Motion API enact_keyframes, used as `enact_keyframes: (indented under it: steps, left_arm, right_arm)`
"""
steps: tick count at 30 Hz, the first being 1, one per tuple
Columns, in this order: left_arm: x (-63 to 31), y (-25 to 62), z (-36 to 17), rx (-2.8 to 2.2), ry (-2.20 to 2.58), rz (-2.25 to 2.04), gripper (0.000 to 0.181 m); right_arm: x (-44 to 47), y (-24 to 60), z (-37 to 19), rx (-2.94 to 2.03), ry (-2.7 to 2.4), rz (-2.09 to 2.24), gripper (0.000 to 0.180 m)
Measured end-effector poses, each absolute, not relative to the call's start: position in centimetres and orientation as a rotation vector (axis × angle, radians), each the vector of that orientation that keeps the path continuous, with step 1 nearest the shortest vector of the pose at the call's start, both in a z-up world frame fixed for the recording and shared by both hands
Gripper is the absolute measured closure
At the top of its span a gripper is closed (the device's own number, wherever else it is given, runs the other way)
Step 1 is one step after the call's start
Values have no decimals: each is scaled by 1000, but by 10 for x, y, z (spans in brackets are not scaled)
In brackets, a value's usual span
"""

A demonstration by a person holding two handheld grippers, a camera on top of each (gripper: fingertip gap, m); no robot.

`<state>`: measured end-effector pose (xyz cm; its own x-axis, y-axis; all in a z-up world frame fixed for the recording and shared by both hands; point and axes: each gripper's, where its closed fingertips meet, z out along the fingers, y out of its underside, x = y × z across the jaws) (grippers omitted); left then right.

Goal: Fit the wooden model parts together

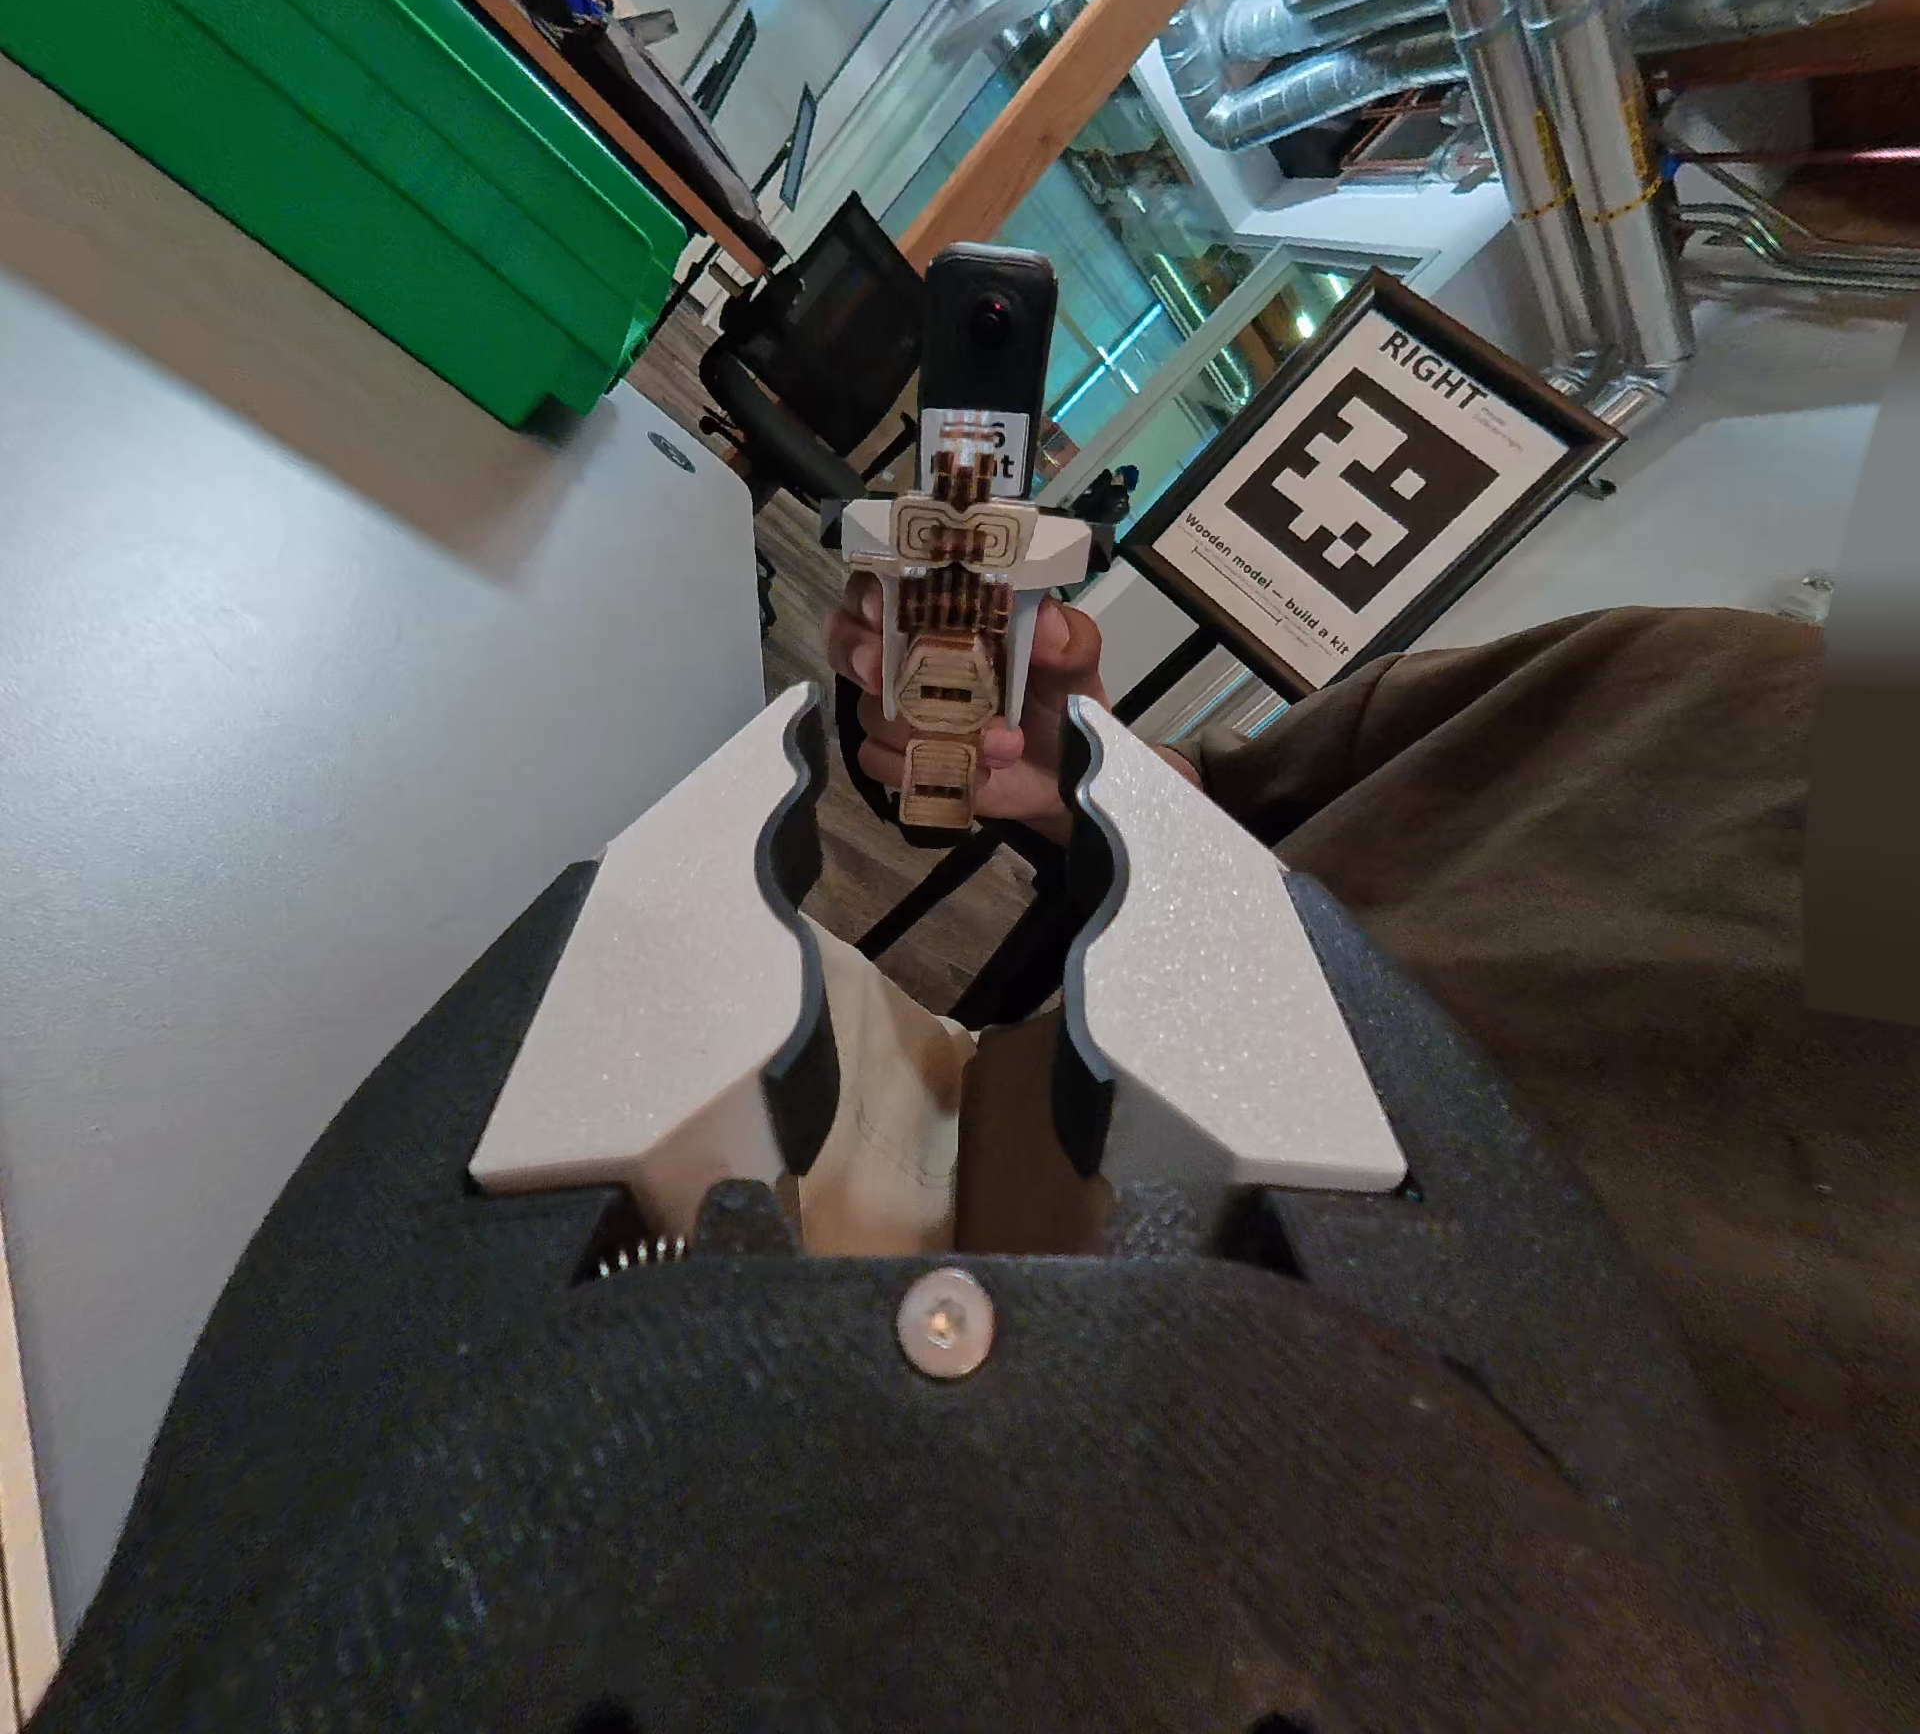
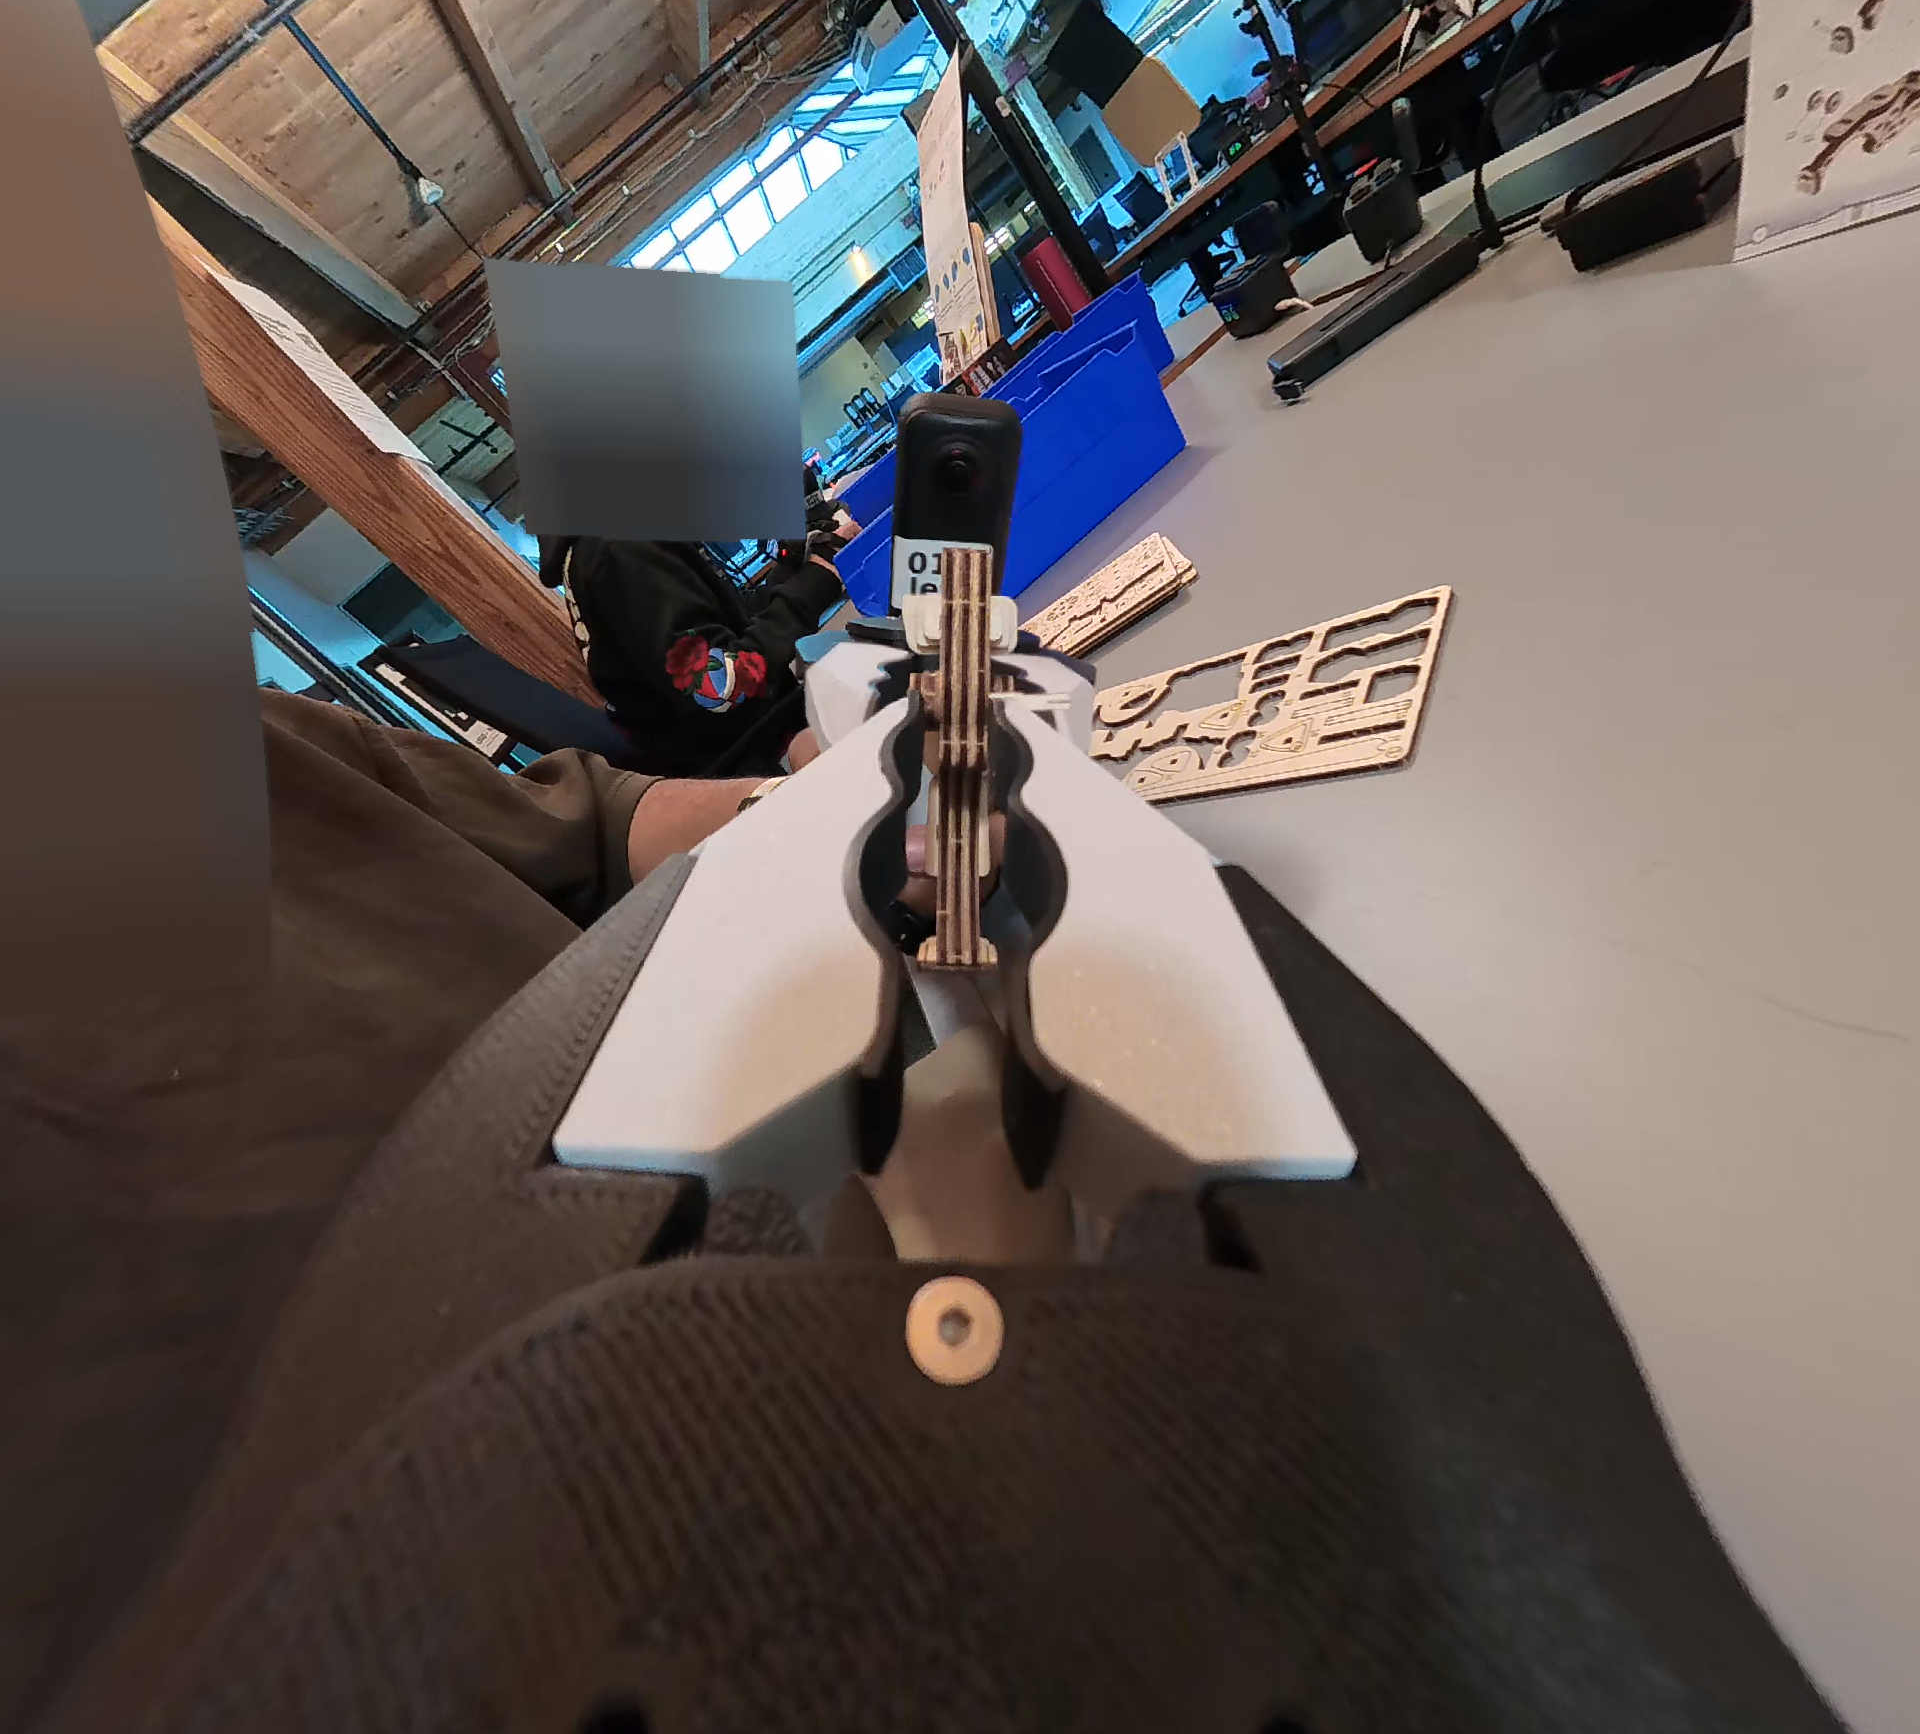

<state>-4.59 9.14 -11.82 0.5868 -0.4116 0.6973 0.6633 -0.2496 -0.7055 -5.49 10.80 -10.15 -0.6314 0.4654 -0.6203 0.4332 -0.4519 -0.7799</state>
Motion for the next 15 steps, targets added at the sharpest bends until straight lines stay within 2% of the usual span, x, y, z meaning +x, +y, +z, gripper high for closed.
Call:
enact_keyframes:
  steps: [15]
  left_arm:
    - [-24, 93, -129, -1592, -149, -1075, 140]
  right_arm:
    - [-54, 104, -100, -1328, -1639, 2322, 170]
